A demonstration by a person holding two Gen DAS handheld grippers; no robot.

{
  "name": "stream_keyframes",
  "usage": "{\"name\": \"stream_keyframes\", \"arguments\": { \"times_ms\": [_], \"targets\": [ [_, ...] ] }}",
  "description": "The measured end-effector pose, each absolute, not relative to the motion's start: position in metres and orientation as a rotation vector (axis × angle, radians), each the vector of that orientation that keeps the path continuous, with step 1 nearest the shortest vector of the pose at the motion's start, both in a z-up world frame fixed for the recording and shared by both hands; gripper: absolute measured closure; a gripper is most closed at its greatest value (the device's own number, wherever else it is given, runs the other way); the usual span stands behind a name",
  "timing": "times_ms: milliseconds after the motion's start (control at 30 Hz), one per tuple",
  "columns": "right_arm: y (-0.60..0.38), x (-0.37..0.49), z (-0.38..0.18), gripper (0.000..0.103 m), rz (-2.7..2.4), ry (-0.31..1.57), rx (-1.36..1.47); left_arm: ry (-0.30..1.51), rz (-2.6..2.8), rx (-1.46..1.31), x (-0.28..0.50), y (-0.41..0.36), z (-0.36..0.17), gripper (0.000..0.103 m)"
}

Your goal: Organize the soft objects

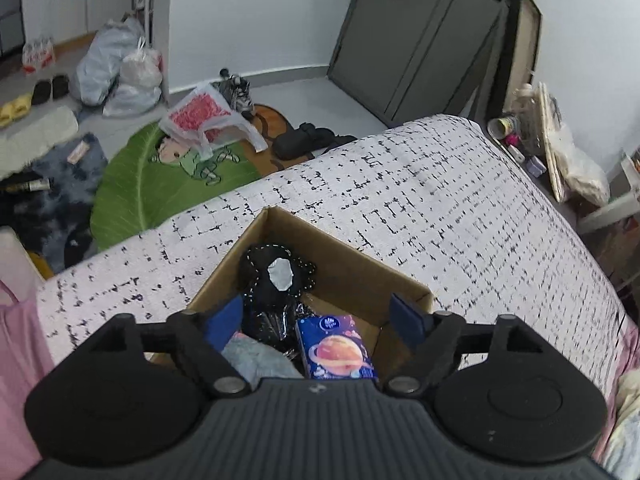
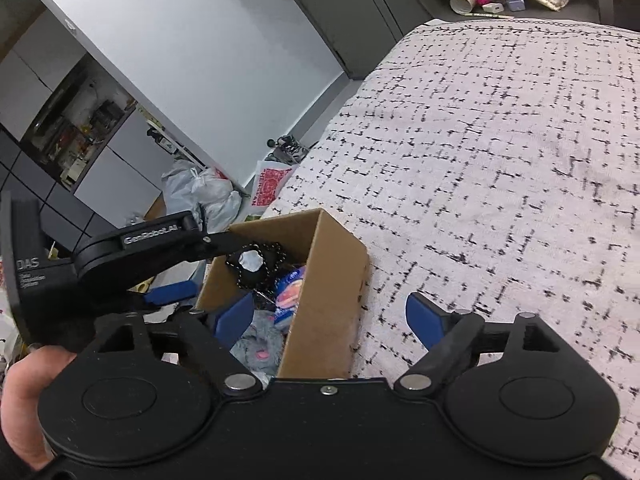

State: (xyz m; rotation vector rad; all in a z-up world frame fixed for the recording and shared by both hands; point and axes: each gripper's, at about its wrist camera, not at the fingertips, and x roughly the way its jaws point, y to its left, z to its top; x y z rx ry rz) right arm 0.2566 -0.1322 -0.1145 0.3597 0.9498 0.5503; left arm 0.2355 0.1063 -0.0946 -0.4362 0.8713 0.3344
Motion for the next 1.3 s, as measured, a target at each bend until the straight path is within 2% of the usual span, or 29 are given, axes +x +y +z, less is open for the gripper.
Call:
{"name": "stream_keyframes", "arguments": {
  "times_ms": [233, 333, 700, 900, 1300],
  "targets": [
    [-0.156, 0.238, -0.100, 0.012, 0.522, 0.906, 0.381, 0.859, 0.300, -0.377, 0.217, 0.086, -0.079, 0.011],
    [-0.168, 0.227, -0.095, 0.008, 0.511, 0.888, 0.390, 0.846, 0.296, -0.360, 0.208, 0.080, -0.068, 0.010],
    [-0.207, 0.198, -0.068, 0.005, 0.450, 0.835, 0.409, 0.815, 0.251, -0.334, 0.179, 0.064, -0.035, 0.009],
    [-0.211, 0.179, -0.045, 0.000, 0.448, 0.803, 0.408, 0.798, 0.232, -0.323, 0.161, 0.060, -0.014, 0.004],
    [-0.210, 0.138, -0.017, 0.000, 0.422, 0.785, 0.354, 0.781, 0.193, -0.306, 0.121, 0.069, 0.009, 0.003]
  ]
}}
